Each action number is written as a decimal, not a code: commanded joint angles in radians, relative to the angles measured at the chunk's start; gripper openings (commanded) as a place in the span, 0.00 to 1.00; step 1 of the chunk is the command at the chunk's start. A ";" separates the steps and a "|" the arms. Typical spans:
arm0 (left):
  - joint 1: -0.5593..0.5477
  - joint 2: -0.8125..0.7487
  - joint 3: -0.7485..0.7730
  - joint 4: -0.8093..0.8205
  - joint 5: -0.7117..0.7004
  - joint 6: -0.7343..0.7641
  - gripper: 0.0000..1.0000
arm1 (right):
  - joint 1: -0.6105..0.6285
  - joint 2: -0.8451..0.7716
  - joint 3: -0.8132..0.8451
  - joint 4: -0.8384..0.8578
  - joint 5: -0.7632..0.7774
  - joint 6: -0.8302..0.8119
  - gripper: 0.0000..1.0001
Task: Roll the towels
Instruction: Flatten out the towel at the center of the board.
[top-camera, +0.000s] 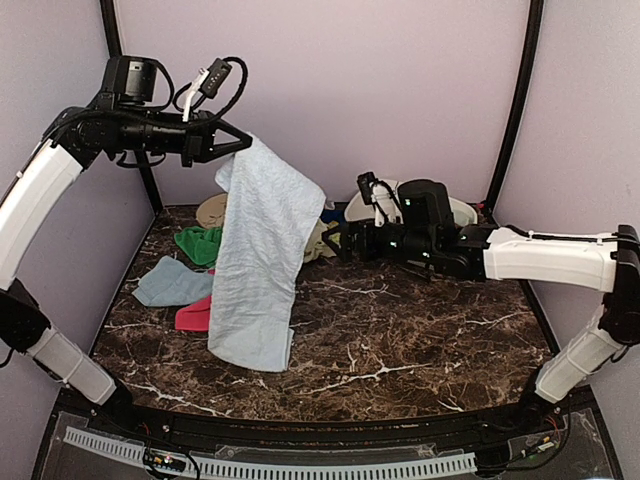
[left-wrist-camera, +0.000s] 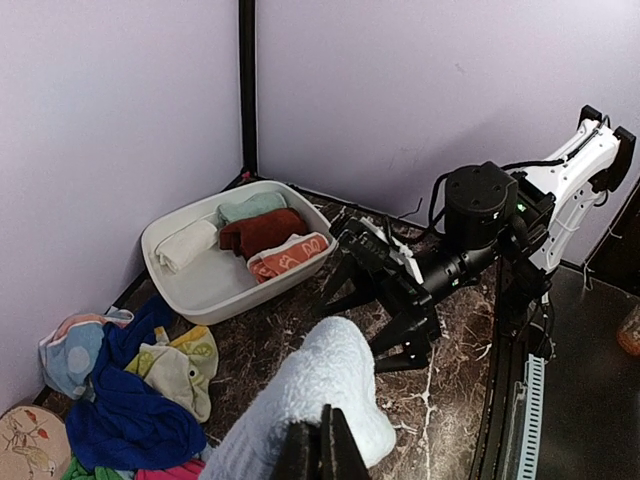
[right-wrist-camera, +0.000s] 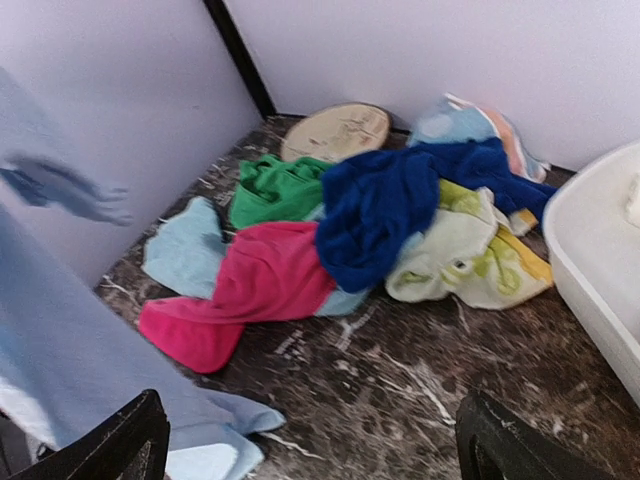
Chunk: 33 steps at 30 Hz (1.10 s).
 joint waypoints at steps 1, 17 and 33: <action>-0.018 0.003 0.047 -0.023 0.015 0.010 0.00 | 0.007 0.007 0.063 0.185 -0.255 0.019 1.00; -0.029 -0.003 0.036 -0.015 -0.027 0.007 0.00 | 0.021 0.119 0.112 0.367 -0.440 0.114 0.50; -0.222 0.520 0.623 0.122 -0.241 -0.001 0.00 | -0.297 -0.370 0.124 -0.104 -0.184 -0.068 0.00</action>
